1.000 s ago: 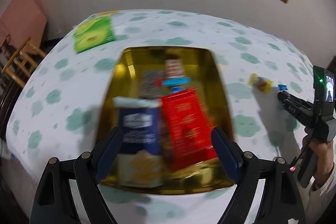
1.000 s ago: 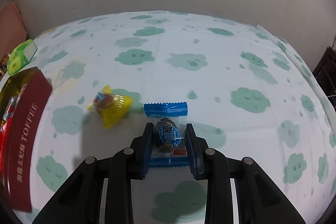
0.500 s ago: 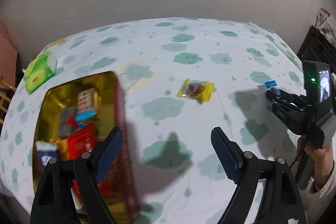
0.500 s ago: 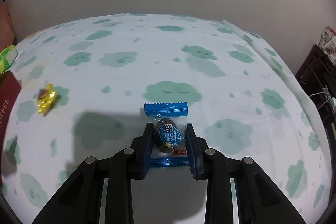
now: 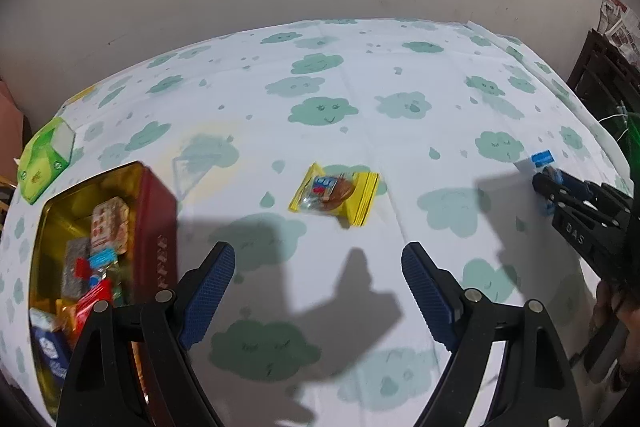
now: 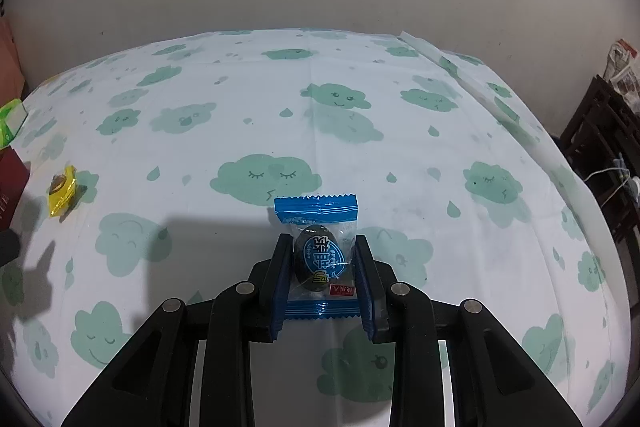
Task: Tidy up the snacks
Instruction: 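Grasp the yellow-wrapped candy with the left gripper while right holds the blue candy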
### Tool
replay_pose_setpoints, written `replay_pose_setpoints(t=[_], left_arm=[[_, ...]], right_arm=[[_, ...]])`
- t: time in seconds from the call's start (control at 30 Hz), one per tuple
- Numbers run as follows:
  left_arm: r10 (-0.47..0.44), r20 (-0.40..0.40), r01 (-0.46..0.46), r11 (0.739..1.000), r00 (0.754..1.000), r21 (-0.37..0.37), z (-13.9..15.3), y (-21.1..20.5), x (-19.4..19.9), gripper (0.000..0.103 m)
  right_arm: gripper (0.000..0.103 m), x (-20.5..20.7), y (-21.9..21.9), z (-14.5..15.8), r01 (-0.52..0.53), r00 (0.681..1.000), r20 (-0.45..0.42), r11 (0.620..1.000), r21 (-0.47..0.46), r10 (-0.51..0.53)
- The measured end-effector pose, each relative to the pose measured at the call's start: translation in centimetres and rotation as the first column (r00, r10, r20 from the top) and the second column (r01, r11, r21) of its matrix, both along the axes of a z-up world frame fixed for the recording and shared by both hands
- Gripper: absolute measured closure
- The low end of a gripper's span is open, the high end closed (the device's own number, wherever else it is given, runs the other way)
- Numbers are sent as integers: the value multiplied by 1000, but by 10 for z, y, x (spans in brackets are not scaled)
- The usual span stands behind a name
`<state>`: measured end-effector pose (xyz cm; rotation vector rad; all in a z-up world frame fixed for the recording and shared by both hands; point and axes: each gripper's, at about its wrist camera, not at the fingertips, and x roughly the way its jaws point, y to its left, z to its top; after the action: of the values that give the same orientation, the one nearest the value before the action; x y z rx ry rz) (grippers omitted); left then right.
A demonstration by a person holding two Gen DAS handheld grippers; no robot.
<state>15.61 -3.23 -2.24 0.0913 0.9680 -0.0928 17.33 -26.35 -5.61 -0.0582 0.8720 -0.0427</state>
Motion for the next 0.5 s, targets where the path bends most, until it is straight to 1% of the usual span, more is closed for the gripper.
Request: replay_pose_setpoints(t=[0.1, 0.27, 0.37, 0.5], left_arm=[[-3, 10, 3, 1000, 1000, -3, -3, -3, 7, 20], [-3, 4, 3, 1000, 1000, 17, -12, -10, 18, 25], [-21, -7, 21, 1000, 1000, -8, -17, -12, 22, 25], [-13, -12, 13, 1000, 1000, -2, -22, -12, 30, 26]], right_arm=[[72, 0, -1, 0, 0, 1000, -1, 1000, 12, 0], [72, 1, -2, -1, 0, 1000, -2, 1000, 23, 0], [72, 1, -3, -1, 0, 1000, -3, 1000, 30, 1], [72, 1, -3, -1, -1, 1000, -3, 999, 32, 1]])
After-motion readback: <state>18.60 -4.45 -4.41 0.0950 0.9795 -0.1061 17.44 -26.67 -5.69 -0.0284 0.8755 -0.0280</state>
